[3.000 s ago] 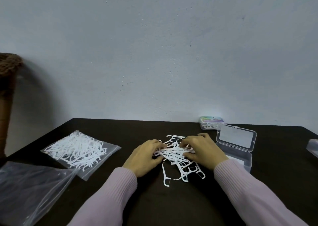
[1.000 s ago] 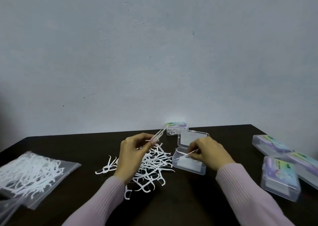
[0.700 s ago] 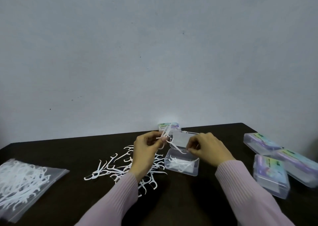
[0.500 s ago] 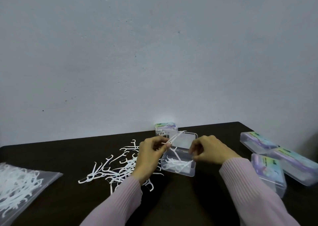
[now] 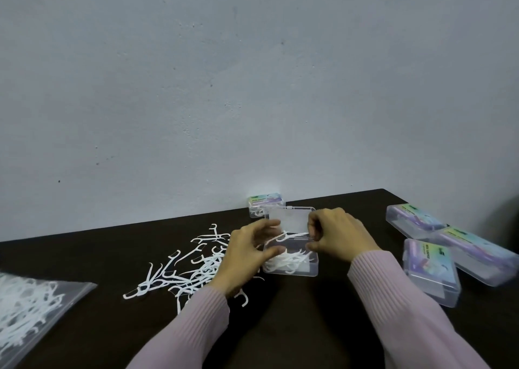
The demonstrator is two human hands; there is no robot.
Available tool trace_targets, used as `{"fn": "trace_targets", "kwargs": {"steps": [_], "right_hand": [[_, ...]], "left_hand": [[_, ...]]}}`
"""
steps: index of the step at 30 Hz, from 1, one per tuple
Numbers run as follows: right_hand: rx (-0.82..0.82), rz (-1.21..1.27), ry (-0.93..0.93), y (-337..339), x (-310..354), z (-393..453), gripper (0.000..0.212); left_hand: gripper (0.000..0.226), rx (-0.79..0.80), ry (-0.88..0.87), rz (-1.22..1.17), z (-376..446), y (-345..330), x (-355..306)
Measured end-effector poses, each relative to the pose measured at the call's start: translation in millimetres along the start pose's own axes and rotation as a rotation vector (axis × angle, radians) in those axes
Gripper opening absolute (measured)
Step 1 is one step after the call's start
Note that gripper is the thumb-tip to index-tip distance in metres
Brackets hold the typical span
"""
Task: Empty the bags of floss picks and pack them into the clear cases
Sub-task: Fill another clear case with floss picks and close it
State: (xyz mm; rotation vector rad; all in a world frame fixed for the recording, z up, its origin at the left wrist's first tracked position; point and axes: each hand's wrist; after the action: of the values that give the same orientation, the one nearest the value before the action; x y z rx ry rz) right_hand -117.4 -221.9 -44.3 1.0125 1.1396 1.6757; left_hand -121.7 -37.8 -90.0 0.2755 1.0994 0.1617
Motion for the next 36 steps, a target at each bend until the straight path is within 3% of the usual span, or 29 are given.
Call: {"fn": "trace_targets", "kwargs": {"steps": [2, 8, 19, 26, 30, 36], "right_hand": [[-0.014, -0.009, 0.031, -1.4, 3.4, -1.7, 0.021], [0.004, -0.026, 0.038, -9.0, 5.1, -0.8, 0.009], [0.091, -0.037, 0.063, -15.6, 15.6, -1.2, 0.022], [0.094, -0.029, 0.073, -14.7, 16.1, -1.9, 0.010], [0.160, 0.002, 0.056, -13.3, 10.1, -0.8, 0.016], [0.180, -0.081, 0.082, -13.9, 12.4, -0.5, 0.019]], "left_hand": [[0.044, -0.021, 0.016, -0.101, 1.3, 4.8, 0.1], [0.034, -0.032, -0.001, -0.063, -2.0, 17.4, 1.5], [0.015, 0.035, -0.004, 0.201, -2.5, 20.0, 9.3], [0.017, 0.072, 0.000, 0.147, -2.2, 17.5, 10.6], [0.017, 0.075, 0.001, 0.156, -2.2, 17.0, 9.9], [0.036, 0.181, -0.063, 0.490, -4.1, 10.2, 15.1]]}}
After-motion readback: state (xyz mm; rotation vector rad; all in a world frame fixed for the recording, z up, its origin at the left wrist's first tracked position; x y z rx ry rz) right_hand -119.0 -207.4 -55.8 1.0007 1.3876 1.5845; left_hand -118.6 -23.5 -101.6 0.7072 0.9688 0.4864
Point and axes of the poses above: each hand's wrist, its own z-axis towards the middle knuckle, its own y-axis out of the back of the hand, x = y × z, and after that the axes turned 10 degrees about -z, right-handed
